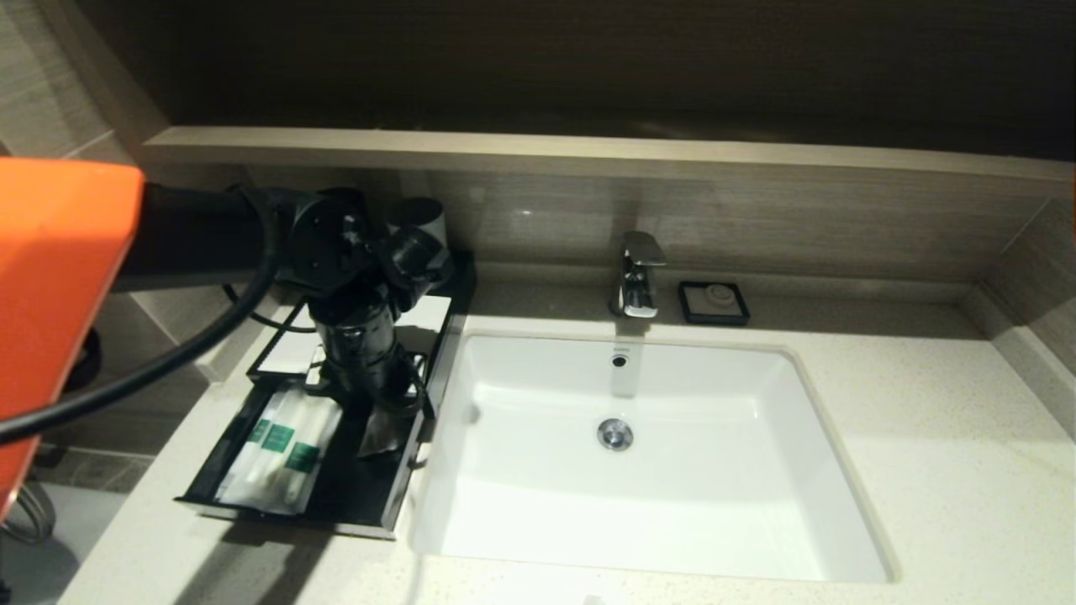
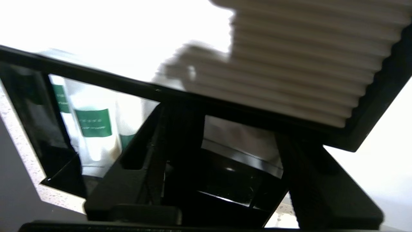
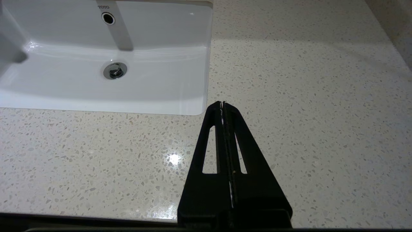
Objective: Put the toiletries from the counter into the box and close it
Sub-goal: Place the bathroom toiletry into the drawer
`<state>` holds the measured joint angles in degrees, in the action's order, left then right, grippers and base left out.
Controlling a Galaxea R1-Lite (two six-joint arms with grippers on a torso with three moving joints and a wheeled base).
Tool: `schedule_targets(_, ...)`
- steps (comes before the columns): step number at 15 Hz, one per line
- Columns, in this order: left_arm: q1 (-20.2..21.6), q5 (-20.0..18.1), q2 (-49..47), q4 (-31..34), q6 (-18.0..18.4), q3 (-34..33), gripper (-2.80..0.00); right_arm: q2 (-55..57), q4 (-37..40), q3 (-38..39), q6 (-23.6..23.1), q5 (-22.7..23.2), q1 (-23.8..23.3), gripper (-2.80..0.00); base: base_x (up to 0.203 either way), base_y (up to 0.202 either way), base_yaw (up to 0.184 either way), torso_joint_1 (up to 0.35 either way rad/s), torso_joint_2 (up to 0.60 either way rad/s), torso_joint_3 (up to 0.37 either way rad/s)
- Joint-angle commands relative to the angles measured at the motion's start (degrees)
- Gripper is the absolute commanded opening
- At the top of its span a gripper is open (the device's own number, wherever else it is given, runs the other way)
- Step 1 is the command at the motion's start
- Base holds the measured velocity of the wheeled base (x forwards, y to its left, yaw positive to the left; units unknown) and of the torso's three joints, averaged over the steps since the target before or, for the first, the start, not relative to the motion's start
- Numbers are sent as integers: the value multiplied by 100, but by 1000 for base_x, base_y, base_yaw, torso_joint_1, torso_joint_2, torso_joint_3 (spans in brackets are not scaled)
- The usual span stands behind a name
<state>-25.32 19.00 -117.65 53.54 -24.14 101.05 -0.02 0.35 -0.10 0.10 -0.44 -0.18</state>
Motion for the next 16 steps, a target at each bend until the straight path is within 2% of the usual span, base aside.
schedule_targets(1, -8, 117, 171, 105, -21, -14, 0, -6, 0, 1, -1, 0, 1, -280, 0, 0, 0, 0, 0, 0)
schedule_targets(8, -62, 163, 738, 600, -64, -117, 0, -6, 0, 1, -1, 0, 1, -280, 0, 0, 0, 0, 0, 0)
schedule_targets(12, -521, 116, 1182, 914, -81, -307, 0, -6, 0, 1, -1, 0, 1, -280, 0, 0, 0, 0, 0, 0)
schedule_targets(13, -690, 109, 1239, 924, -82, -324, -280, -6, 0, 1, -1, 0, 1, -280, 0, 0, 0, 0, 0, 0)
schedule_targets(16, -1418, 105, 1287, 930, -139, -325, -280, -6, 8, 1, -1, 0, 1, -280, 0, 0, 0, 0, 0, 0)
